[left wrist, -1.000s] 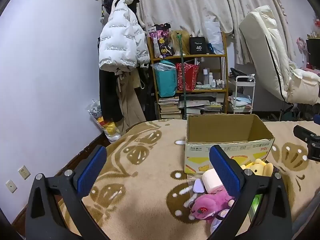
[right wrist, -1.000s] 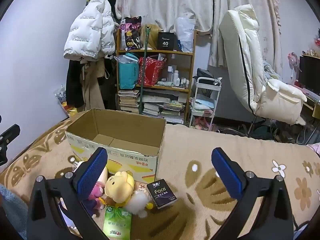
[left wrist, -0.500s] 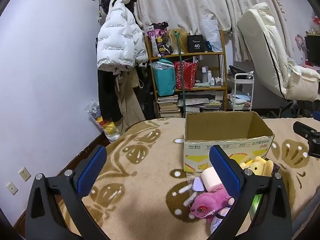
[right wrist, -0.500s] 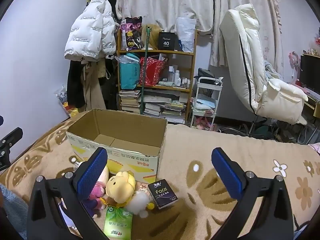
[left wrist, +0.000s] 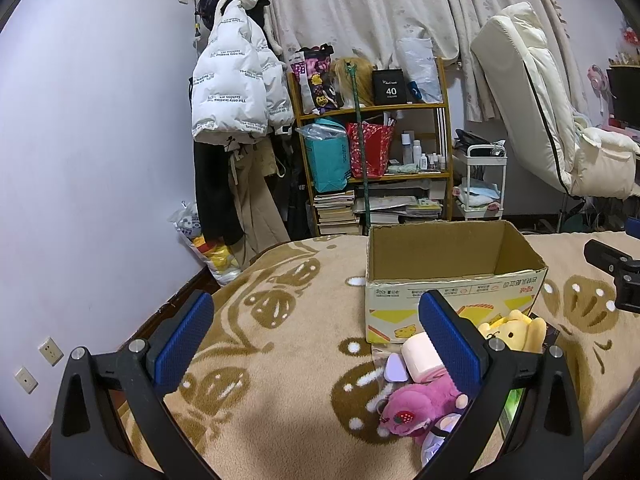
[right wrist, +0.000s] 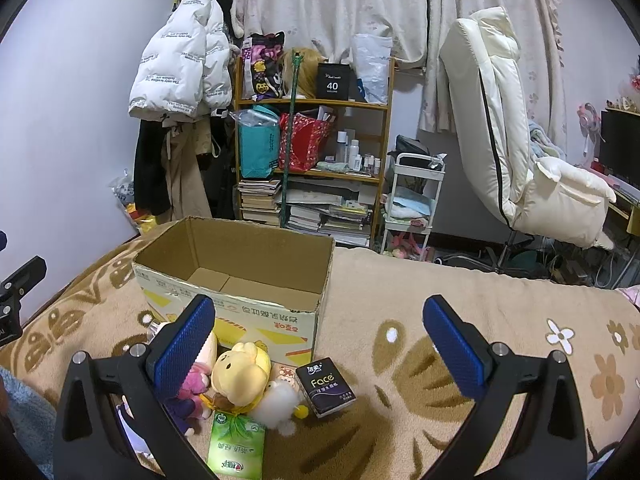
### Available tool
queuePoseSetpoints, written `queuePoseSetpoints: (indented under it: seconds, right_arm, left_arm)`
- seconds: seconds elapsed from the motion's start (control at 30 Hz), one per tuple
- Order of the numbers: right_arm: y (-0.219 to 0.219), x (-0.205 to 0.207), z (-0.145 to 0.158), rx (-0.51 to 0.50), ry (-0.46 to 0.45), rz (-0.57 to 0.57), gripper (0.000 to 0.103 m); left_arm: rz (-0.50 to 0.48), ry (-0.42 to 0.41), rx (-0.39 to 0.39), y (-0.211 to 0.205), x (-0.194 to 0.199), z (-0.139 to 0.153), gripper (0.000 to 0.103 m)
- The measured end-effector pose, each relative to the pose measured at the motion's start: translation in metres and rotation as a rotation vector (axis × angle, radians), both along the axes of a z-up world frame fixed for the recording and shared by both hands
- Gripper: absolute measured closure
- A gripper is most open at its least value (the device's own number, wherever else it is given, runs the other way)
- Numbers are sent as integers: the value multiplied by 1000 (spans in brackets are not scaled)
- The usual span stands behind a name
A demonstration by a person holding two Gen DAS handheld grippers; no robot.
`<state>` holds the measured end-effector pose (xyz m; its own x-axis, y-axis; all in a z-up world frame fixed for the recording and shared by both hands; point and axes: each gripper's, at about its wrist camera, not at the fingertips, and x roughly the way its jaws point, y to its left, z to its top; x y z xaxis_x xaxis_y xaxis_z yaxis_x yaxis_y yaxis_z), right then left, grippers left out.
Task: Organize soft objects
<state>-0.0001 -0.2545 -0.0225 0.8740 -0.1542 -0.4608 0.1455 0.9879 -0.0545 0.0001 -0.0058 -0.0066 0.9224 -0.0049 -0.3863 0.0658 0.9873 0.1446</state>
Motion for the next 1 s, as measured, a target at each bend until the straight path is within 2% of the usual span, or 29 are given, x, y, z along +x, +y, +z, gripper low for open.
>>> queuePoseSetpoints:
  seconds: [1.0]
  right_arm:
    - [0,-1,1,-2,-6,-4,0]
  left_arm:
    - [1,2,5,0,0,-1,2]
